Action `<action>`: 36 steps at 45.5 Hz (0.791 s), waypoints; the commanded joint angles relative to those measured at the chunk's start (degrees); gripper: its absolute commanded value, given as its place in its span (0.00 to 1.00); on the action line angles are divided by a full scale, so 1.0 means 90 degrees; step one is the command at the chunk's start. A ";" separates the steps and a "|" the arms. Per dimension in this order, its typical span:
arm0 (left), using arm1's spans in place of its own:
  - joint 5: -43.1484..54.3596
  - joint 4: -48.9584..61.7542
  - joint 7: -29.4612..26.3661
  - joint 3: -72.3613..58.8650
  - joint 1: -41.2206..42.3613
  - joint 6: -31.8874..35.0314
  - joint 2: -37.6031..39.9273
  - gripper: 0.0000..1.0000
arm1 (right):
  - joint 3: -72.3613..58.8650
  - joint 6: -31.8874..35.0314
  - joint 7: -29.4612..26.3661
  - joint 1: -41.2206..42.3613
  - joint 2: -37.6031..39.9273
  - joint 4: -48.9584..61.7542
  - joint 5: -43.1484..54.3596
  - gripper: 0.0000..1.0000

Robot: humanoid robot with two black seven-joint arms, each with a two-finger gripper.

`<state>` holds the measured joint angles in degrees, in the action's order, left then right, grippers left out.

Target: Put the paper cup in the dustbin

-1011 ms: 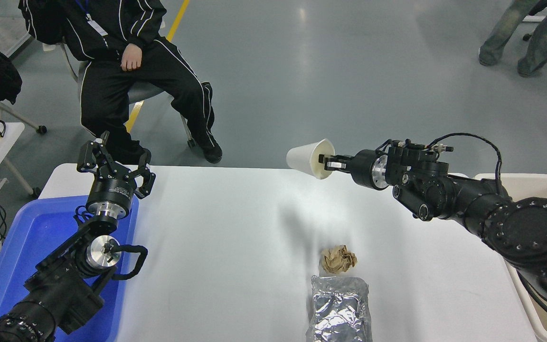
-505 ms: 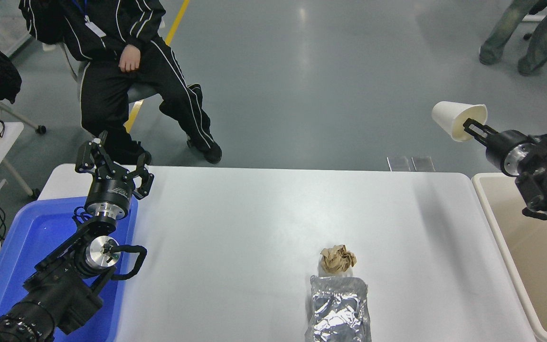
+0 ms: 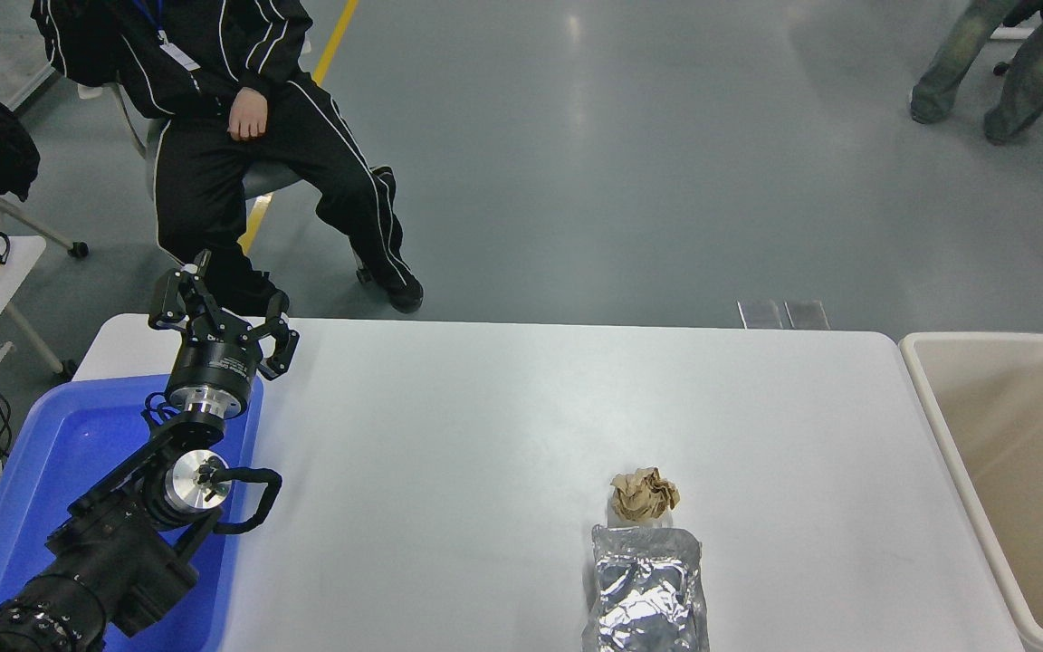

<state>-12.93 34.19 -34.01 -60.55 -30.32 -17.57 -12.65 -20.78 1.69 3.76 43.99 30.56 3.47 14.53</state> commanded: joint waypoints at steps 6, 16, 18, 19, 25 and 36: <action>0.0001 0.0000 0.0000 0.0000 -0.0001 0.0000 -0.0001 1.00 | 0.0238 -0.0070 -0.0535 -0.0933 -0.0172 -0.0015 -0.0042 0.00; 0.0001 0.0000 0.0000 0.0000 -0.0001 0.0000 -0.0001 1.00 | 0.0268 -0.0099 -0.0496 -0.1118 -0.0787 -0.0054 -0.0042 0.00; 0.0001 0.0000 0.0000 0.0000 -0.0001 0.0000 -0.0001 1.00 | 0.0278 -0.0109 -0.0496 -0.1118 -0.0836 -0.0054 -0.0042 0.00; 0.0001 0.0000 0.0000 0.0000 -0.0001 0.0000 -0.0001 1.00 | 0.0278 -0.0109 -0.0505 -0.1118 -0.0875 -0.0044 -0.0042 0.00; 0.0001 0.0000 0.0000 0.0000 -0.0001 0.0000 -0.0001 1.00 | 0.0278 -0.0119 -0.0506 -0.1109 -0.0915 -0.0044 -0.0042 0.00; 0.0001 0.0000 0.0000 0.0000 -0.0001 0.0000 -0.0001 1.00 | 0.0278 -0.0509 -0.0496 -0.1109 -0.0925 -0.0054 -0.0042 0.40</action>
<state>-12.92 34.19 -34.01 -60.56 -30.32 -17.58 -12.66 -18.38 0.05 -0.65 34.29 23.00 3.10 14.18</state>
